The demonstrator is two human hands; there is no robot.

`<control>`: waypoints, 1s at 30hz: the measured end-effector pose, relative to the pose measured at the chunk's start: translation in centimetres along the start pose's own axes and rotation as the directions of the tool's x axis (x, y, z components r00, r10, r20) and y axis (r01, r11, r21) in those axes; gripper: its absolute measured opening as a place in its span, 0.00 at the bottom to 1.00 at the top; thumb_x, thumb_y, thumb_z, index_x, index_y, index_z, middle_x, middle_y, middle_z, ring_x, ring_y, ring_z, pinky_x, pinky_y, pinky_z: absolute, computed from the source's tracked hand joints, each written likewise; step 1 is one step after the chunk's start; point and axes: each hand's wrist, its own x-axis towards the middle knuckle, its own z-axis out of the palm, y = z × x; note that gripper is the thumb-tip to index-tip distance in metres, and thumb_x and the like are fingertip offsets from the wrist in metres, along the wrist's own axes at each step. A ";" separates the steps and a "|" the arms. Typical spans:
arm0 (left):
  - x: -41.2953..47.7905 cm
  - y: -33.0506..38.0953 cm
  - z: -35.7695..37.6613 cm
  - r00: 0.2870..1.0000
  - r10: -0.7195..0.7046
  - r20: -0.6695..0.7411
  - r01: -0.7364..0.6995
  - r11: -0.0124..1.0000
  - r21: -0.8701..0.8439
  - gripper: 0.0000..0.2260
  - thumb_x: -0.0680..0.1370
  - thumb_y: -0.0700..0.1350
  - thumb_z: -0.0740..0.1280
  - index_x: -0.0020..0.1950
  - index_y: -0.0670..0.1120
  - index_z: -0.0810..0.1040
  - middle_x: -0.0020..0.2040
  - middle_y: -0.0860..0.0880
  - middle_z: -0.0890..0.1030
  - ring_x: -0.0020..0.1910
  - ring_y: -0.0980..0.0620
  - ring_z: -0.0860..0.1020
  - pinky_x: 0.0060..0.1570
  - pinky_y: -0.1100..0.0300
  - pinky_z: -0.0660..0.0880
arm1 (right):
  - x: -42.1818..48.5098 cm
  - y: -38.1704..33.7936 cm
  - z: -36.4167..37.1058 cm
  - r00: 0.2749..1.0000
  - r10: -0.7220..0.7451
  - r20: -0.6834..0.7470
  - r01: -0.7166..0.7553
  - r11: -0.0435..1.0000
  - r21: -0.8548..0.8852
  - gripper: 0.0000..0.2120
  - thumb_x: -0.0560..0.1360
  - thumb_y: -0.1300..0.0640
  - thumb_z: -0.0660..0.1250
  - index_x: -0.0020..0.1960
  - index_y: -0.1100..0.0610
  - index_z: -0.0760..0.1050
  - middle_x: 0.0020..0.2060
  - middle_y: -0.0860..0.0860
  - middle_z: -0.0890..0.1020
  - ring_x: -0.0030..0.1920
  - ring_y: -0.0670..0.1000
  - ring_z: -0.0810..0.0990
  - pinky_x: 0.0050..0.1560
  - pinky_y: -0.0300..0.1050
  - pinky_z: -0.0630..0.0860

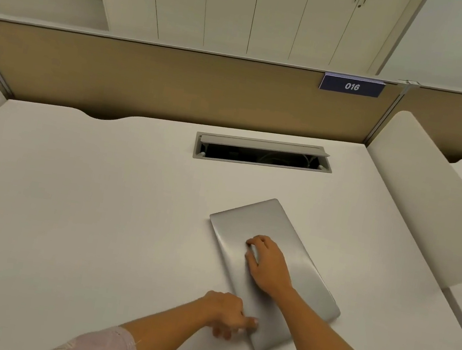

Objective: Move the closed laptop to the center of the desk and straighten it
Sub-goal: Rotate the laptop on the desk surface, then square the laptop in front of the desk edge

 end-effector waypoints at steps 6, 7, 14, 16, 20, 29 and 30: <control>0.2 -1.0 -8.5 0.983 -0.054 -0.177 0.058 0.998 0.017 0.29 0.76 0.69 0.54 0.34 0.47 0.79 0.36 0.50 0.82 0.32 0.50 0.80 0.35 0.61 0.69 | -2.9 2.6 -2.3 0.987 0.103 -0.125 -0.096 0.994 0.055 0.11 0.77 0.56 0.66 0.59 0.55 0.76 0.56 0.50 0.79 0.56 0.50 0.76 0.58 0.39 0.70; 0.5 -1.2 -9.6 0.947 -0.061 -0.316 0.065 0.998 0.004 0.27 0.76 0.68 0.55 0.35 0.47 0.78 0.34 0.50 0.81 0.35 0.49 0.82 0.38 0.60 0.71 | -3.6 3.0 -2.8 0.982 0.137 -0.132 -0.128 0.989 0.074 0.11 0.77 0.55 0.66 0.59 0.54 0.76 0.57 0.49 0.78 0.57 0.48 0.75 0.59 0.38 0.69; 3.5 -2.1 -13.1 0.692 -0.017 -0.722 -0.002 1.000 -0.025 0.23 0.77 0.57 0.65 0.67 0.46 0.71 0.67 0.45 0.70 0.66 0.44 0.69 0.62 0.50 0.70 | -8.8 6.2 -6.2 0.889 0.419 -0.183 -0.401 0.907 0.127 0.17 0.74 0.54 0.70 0.62 0.51 0.73 0.59 0.46 0.73 0.59 0.46 0.72 0.55 0.41 0.71; 4.4 -2.4 -13.8 0.718 -0.047 -0.695 0.011 0.998 -0.056 0.27 0.76 0.57 0.66 0.71 0.46 0.68 0.72 0.44 0.67 0.70 0.44 0.66 0.67 0.49 0.67 | -10.0 7.1 -7.3 0.788 0.578 -0.211 -0.539 0.814 0.215 0.20 0.73 0.52 0.71 0.63 0.51 0.72 0.59 0.46 0.72 0.58 0.47 0.72 0.53 0.43 0.71; 5.6 -2.6 -14.8 0.816 -0.130 -0.563 0.026 0.982 -0.189 0.31 0.73 0.59 0.69 0.70 0.46 0.66 0.68 0.45 0.72 0.67 0.42 0.70 0.67 0.44 0.66 | -11.7 8.1 -8.7 0.598 0.795 -0.106 -0.718 0.589 0.371 0.25 0.70 0.50 0.75 0.62 0.53 0.69 0.54 0.50 0.75 0.50 0.52 0.76 0.49 0.46 0.73; 6.5 -2.5 -15.1 0.833 -0.162 -0.529 0.063 0.978 -0.201 0.38 0.72 0.60 0.70 0.75 0.44 0.60 0.71 0.42 0.64 0.71 0.39 0.63 0.68 0.49 0.64 | -13.9 4.8 -5.8 0.329 0.925 0.188 -0.760 0.142 0.634 0.12 0.71 0.56 0.74 0.38 0.65 0.78 0.33 0.58 0.84 0.35 0.56 0.84 0.45 0.51 0.83; 6.5 -2.5 -15.2 0.833 -0.166 -0.528 0.057 0.975 -0.216 0.38 0.72 0.60 0.70 0.75 0.45 0.60 0.71 0.42 0.64 0.71 0.40 0.63 0.68 0.49 0.64 | -14.0 4.2 -5.4 0.314 0.931 0.187 -0.735 0.113 0.669 0.11 0.72 0.58 0.73 0.38 0.65 0.78 0.33 0.58 0.84 0.37 0.56 0.84 0.47 0.51 0.82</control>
